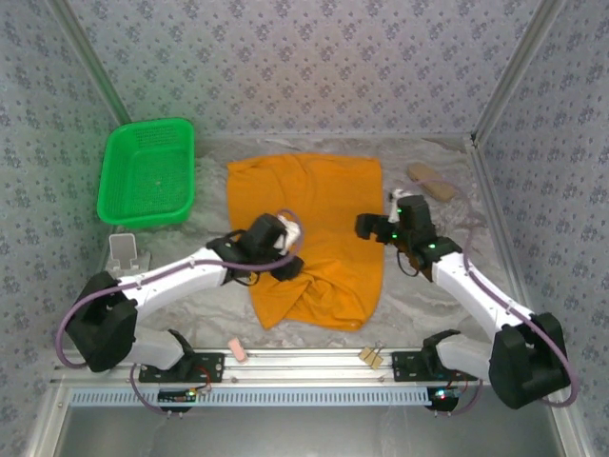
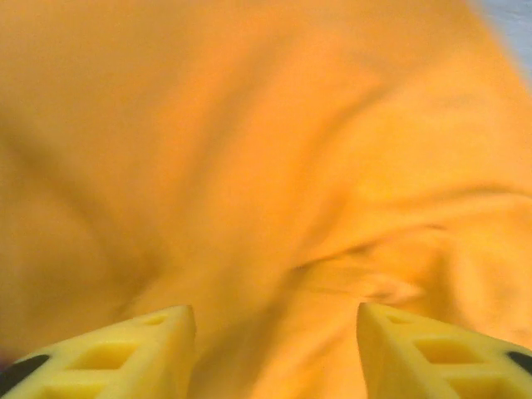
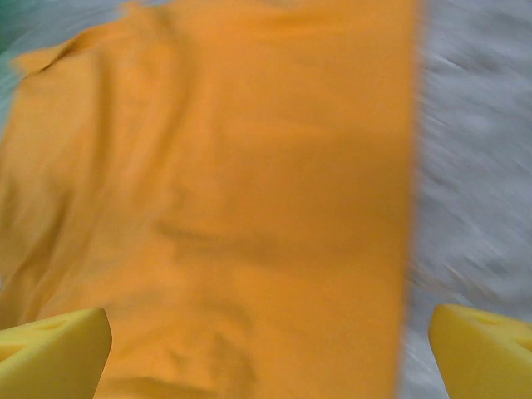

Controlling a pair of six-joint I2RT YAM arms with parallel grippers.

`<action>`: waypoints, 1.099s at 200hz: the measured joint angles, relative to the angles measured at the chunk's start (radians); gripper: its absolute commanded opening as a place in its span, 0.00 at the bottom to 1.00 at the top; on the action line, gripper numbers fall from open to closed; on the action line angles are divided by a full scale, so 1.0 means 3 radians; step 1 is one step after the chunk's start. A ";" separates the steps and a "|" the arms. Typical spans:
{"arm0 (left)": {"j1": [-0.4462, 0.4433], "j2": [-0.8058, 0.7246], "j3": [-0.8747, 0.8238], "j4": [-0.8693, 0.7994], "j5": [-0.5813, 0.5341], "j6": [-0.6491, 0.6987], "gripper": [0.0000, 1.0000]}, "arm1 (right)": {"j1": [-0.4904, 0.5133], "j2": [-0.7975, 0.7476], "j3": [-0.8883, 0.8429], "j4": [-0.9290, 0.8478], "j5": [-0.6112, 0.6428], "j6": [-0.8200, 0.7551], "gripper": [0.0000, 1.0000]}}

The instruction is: Fold the inside-out t-shirt

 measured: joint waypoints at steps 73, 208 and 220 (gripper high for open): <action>-0.1081 0.1284 0.0685 0.0371 0.0450 0.1865 0.59 | -0.0841 -0.0237 -0.0095 -0.0565 -0.0062 0.0839 0.99; -0.1111 0.1901 0.1294 0.0406 -0.0089 0.1976 0.00 | -0.1197 -0.0238 -0.0289 -0.0525 -0.0479 0.0935 0.99; -0.0935 0.1821 0.1368 0.0411 -0.0086 0.1743 0.00 | -0.1197 -0.0238 -0.0289 -0.0500 -0.0565 0.0871 0.99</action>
